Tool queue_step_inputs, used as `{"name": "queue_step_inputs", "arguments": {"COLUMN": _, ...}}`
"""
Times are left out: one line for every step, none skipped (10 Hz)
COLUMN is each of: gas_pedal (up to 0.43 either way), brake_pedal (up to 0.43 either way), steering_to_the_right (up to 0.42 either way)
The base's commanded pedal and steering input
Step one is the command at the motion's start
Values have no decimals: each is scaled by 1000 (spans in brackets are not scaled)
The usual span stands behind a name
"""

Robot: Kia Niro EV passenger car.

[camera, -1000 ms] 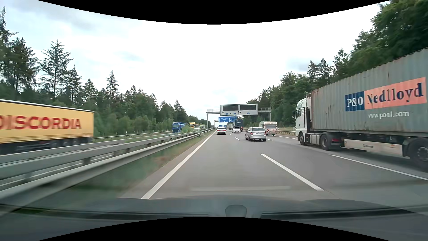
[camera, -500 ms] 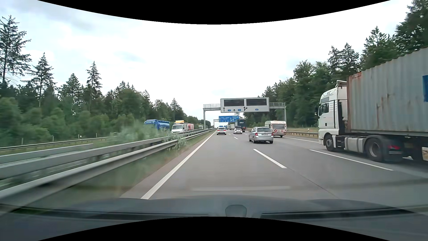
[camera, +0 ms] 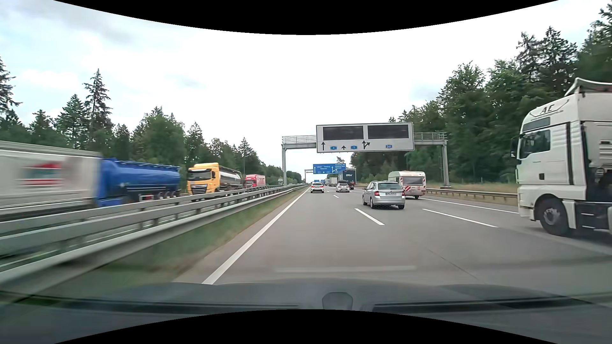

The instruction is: Follow the waypoints while adhering to traffic rules and regulations

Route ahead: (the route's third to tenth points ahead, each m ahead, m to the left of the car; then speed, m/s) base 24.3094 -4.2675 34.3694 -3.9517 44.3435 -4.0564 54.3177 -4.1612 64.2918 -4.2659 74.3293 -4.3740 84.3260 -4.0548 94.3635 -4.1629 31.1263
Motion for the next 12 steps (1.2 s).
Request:
{"name": "queue_step_inputs", "arguments": {"gas_pedal": 157, "brake_pedal": 0, "steering_to_the_right": -3}}
{"name": "queue_step_inputs", "arguments": {"gas_pedal": 157, "brake_pedal": 0, "steering_to_the_right": -3}}
{"name": "queue_step_inputs", "arguments": {"gas_pedal": 157, "brake_pedal": 0, "steering_to_the_right": -3}}
{"name": "queue_step_inputs", "arguments": {"gas_pedal": 157, "brake_pedal": 0, "steering_to_the_right": -3}}
{"name": "queue_step_inputs", "arguments": {"gas_pedal": 157, "brake_pedal": 0, "steering_to_the_right": -3}}
{"name": "queue_step_inputs", "arguments": {"gas_pedal": 169, "brake_pedal": 0, "steering_to_the_right": -3}}
{"name": "queue_step_inputs", "arguments": {"gas_pedal": 169, "brake_pedal": 0, "steering_to_the_right": -3}}
{"name": "queue_step_inputs", "arguments": {"gas_pedal": 169, "brake_pedal": 0, "steering_to_the_right": -3}}
{"name": "queue_step_inputs", "arguments": {"gas_pedal": 169, "brake_pedal": 0, "steering_to_the_right": -3}}
{"name": "queue_step_inputs", "arguments": {"gas_pedal": 169, "brake_pedal": 0, "steering_to_the_right": -3}}
{"name": "queue_step_inputs", "arguments": {"gas_pedal": 169, "brake_pedal": 0, "steering_to_the_right": -3}}
{"name": "queue_step_inputs", "arguments": {"gas_pedal": 169, "brake_pedal": 0, "steering_to_the_right": -2}}
